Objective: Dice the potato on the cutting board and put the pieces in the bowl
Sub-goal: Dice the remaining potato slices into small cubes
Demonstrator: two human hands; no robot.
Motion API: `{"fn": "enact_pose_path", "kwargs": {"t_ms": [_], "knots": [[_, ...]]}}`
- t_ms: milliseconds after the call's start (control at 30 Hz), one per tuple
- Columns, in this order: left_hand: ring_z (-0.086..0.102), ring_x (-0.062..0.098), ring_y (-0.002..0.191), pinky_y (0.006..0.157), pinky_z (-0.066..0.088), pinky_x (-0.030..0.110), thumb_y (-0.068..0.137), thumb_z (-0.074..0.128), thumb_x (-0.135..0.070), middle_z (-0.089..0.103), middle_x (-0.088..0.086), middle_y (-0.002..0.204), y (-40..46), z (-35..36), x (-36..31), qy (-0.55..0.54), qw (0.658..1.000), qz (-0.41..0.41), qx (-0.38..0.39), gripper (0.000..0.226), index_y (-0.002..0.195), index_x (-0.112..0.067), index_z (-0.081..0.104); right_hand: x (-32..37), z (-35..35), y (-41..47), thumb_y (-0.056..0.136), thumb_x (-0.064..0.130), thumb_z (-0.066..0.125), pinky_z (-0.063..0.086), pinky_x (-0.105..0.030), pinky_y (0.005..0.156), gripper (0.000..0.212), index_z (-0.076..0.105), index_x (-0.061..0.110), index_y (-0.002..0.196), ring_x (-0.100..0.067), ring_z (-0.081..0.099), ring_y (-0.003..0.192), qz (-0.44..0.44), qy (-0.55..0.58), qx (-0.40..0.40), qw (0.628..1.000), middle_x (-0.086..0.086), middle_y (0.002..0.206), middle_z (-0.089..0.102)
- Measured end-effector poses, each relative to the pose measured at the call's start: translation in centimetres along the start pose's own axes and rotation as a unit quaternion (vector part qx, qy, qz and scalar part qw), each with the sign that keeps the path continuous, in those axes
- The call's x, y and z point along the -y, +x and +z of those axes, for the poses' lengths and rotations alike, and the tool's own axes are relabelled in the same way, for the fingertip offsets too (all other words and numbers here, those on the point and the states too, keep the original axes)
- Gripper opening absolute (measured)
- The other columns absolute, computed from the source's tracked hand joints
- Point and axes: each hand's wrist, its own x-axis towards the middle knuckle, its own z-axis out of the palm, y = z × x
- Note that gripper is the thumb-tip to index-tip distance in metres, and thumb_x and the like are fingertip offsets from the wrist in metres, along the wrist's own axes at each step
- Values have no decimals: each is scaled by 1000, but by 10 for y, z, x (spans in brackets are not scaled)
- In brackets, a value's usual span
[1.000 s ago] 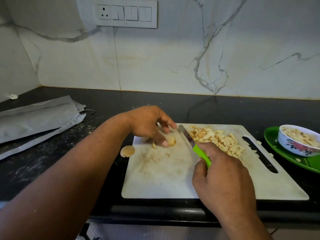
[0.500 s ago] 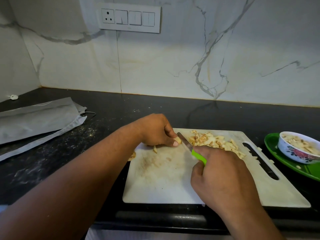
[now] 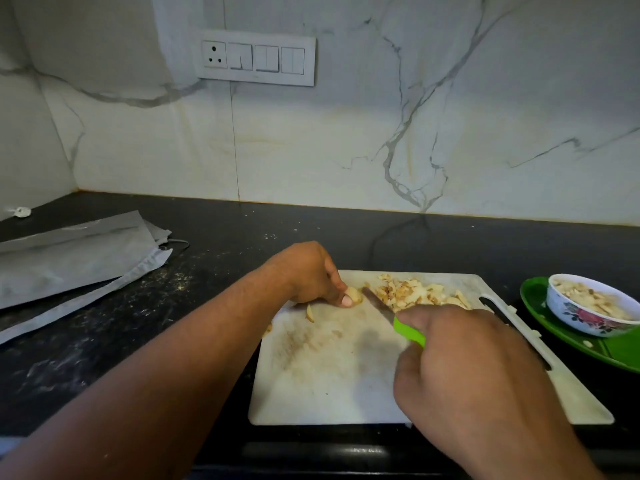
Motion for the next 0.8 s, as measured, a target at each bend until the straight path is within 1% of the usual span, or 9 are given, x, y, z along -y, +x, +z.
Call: {"fn": "enact_pose_path", "kwargs": {"t_ms": [100, 233, 333, 400, 467, 533, 633, 700, 800], "knots": [[71, 5, 86, 97, 57, 38, 71, 92, -46, 78, -16, 81, -4, -1, -1, -4, 1000, 4, 3, 20, 81, -31, 84, 10, 17, 16, 87, 32, 54, 43, -17, 69, 41, 61, 39, 126, -8, 58, 83, 12, 16, -9, 1000, 14, 101, 67], [72, 6, 88, 97, 57, 38, 70, 93, -47, 78, -16, 83, -4, -2, -3, -11, 1000, -1, 4, 24, 84, -29, 84, 12, 28, 13, 88, 31, 51, 47, -18, 76, 42, 58, 37, 129, -8, 61, 93, 7, 19, 16, 1000, 14, 106, 66], [70, 6, 90, 98, 56, 36, 71, 92, -47, 78, -15, 88, -3, -2, -3, -4, 1000, -4, 7, 24, 85, -29, 84, 6, 17, -3, 90, 38, 49, 46, -17, 86, 45, 50, 44, 135, -5, 59, 103, 1, 26, 22, 999, 17, 113, 63], [70, 5, 88, 97, 56, 35, 74, 90, -46, 78, -15, 88, -4, -3, -3, 1, 1000, 5, 13, 22, 87, -29, 84, 2, 6, -9, 90, 43, 48, 43, -15, 89, 46, 46, 49, 135, -2, 57, 106, 2, 21, 34, 999, 19, 115, 61], [70, 3, 86, 97, 56, 33, 81, 88, -41, 77, -18, 87, -6, -5, -4, 10, 1000, 18, 23, 16, 92, -30, 84, 1, 1, -7, 88, 44, 48, 44, -15, 87, 47, 47, 50, 135, -2, 58, 102, 0, 14, 28, 1000, 21, 112, 63], [70, 3, 89, 100, 55, 33, 86, 84, -32, 76, -20, 91, -8, -6, -4, 27, 999, 23, 28, 11, 97, -32, 83, 2, 5, 0, 87, 40, 50, 46, -16, 81, 47, 51, 46, 133, -4, 60, 99, 8, 15, -3, 1000, 18, 109, 65], [70, 7, 91, 101, 56, 36, 82, 88, -30, 77, -14, 93, -7, -5, -5, 18, 1000, 3, 7, 9, 89, -32, 83, 11, 23, 17, 87, 31, 52, 44, -17, 73, 44, 58, 38, 131, -7, 61, 96, 25, 22, -14, 999, 14, 108, 67], [70, 9, 92, 101, 56, 39, 78, 90, -32, 78, -11, 91, -6, -5, -4, 8, 1000, -10, 1, 10, 84, -30, 83, 15, 33, 21, 87, 29, 52, 48, -19, 77, 44, 58, 36, 131, -9, 62, 96, 29, 30, 6, 999, 14, 109, 67], [70, 10, 94, 102, 55, 40, 76, 92, -33, 78, -12, 90, -5, -7, -5, 5, 1000, -15, 0, 11, 81, -31, 82, 11, 36, 8, 89, 33, 50, 50, -20, 82, 43, 54, 38, 132, -8, 62, 98, 23, 35, 31, 999, 14, 108, 66]]}}
